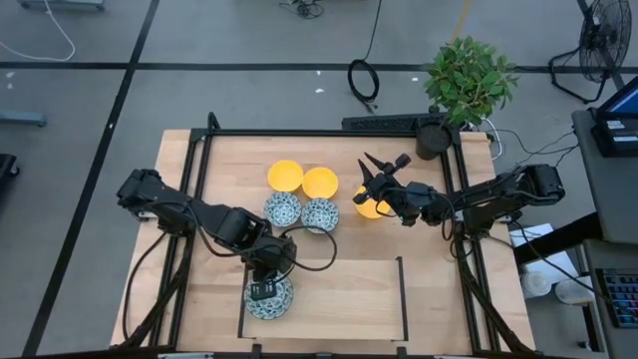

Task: Pick & Place Mini bowls
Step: Put the top white bowl on the shelf, then put the right yellow bowl on the shelf

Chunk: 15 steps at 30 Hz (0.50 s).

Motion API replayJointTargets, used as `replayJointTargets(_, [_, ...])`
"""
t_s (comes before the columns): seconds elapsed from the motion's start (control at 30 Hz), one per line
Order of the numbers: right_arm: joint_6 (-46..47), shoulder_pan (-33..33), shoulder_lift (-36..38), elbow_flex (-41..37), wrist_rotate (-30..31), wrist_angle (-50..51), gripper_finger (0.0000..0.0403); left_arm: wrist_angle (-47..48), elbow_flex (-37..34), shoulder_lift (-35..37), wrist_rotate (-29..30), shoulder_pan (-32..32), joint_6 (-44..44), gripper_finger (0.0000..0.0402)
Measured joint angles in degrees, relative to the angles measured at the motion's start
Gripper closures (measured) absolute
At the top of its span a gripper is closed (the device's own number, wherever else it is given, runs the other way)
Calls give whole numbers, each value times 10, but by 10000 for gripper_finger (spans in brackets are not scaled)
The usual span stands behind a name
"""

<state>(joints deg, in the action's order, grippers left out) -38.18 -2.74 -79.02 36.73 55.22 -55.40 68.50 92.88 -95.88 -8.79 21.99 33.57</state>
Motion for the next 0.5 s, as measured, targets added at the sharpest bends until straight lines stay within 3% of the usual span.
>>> replayJointTargets(0.33, [0,0,0,0,0,0,303,-52,0,51,-3,-19,-4,240])
replayJointTargets(0.5, [2,0,0,0,1,5,303,-31,0,110,98,-20,-53,213])
